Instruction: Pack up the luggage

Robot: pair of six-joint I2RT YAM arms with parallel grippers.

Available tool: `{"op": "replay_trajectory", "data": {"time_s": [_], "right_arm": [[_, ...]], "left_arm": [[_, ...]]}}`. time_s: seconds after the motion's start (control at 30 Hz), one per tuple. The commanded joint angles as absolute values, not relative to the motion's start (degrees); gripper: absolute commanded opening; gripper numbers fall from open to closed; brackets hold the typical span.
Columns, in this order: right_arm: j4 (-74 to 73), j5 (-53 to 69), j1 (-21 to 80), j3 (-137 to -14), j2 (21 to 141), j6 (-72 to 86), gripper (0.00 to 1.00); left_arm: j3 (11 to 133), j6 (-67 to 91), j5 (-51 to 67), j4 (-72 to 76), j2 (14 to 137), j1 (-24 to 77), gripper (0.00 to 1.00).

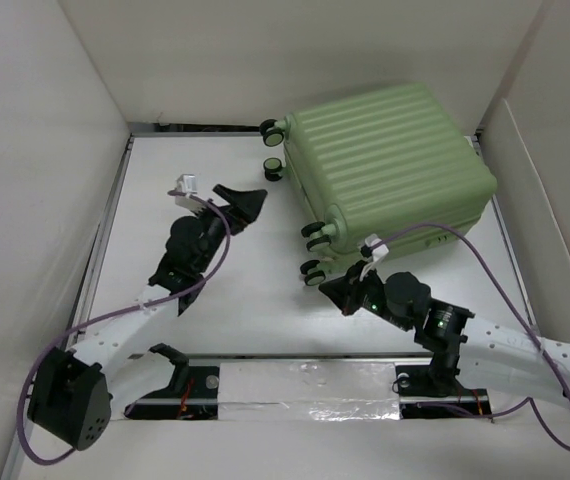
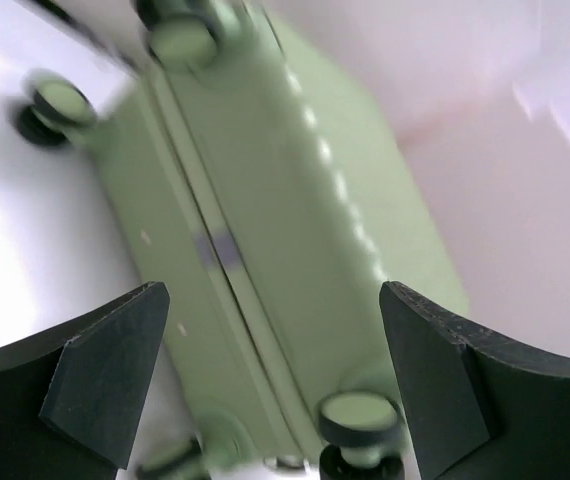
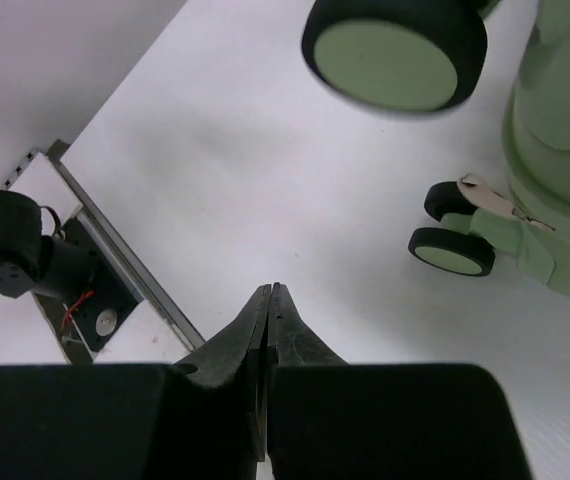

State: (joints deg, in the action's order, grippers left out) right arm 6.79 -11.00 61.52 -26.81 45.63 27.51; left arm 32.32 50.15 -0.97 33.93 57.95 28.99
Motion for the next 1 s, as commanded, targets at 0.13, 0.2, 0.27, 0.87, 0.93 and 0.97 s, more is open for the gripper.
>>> {"op": "replay_trajectory", "data": {"time_s": [0.13,0.2,0.27,0.87,0.93,0.97], "right_arm": [[2.9,-14.8,60.8,-24.2,42.0,28.0,0.0],[1.9,-14.9,60.8,-24.7,42.2,27.9,0.0],[1.2,-15.3,60.8,-24.9,42.1,28.0,0.0],[-2.2,-14.2,60.3,-21.9,36.4,29.3,0.1],[-2.8,-14.2,60.3,-21.8,36.1,29.4,0.14],[-2.9,-14.2,60.3,-21.8,36.0,29.4,0.16]], "left_arm": [[40.1,53.1,-0.4,39.1,64.2,15.7,0.83],[44.4,53.1,4.2,38.9,72.4,13.8,0.83],[51.8,53.2,9.4,37.7,81.2,12.0,0.84],[92.3,58.9,18.9,38.9,120.7,12.5,0.86],[95.9,59.1,18.6,38.3,122.3,13.3,0.86],[97.1,59.1,18.6,37.3,124.0,13.8,0.86]]}}
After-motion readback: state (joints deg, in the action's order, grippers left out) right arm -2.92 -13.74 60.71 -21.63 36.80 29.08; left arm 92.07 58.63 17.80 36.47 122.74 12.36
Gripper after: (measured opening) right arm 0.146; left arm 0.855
